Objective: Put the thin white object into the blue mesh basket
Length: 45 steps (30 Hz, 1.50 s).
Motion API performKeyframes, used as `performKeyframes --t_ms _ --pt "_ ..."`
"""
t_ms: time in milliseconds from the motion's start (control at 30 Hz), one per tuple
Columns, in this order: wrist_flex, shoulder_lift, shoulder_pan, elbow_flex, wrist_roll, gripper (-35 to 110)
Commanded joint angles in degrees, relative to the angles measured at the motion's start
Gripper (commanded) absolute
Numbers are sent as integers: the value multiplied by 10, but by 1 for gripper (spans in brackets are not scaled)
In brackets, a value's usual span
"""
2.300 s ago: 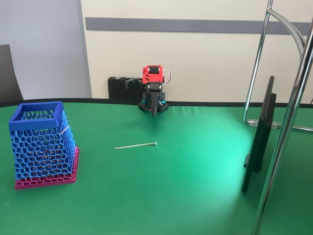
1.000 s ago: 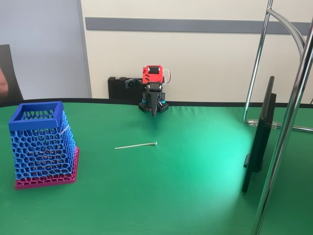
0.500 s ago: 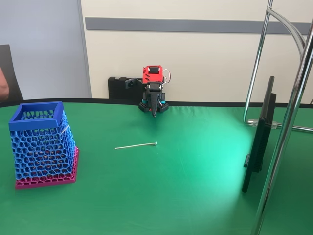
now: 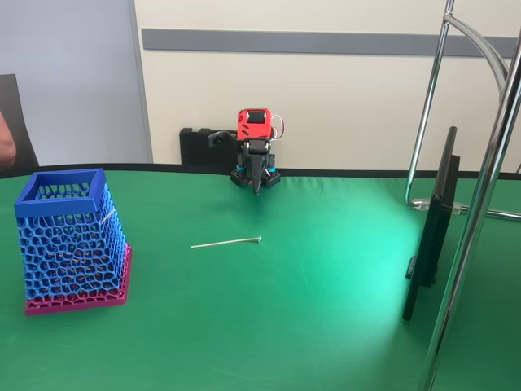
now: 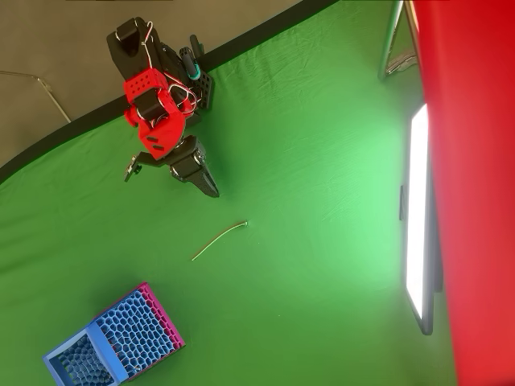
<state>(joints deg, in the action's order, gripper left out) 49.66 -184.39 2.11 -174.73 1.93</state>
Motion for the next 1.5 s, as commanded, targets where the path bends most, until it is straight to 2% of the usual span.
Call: performKeyframes --t_ms 0,667,1367,1467 --pt "-15 43 -1 36 -6 1" --pt "-11 364 3 237 -47 1" --pt "49 726 -18 495 -97 1" --pt "55 773 -18 530 -112 5"
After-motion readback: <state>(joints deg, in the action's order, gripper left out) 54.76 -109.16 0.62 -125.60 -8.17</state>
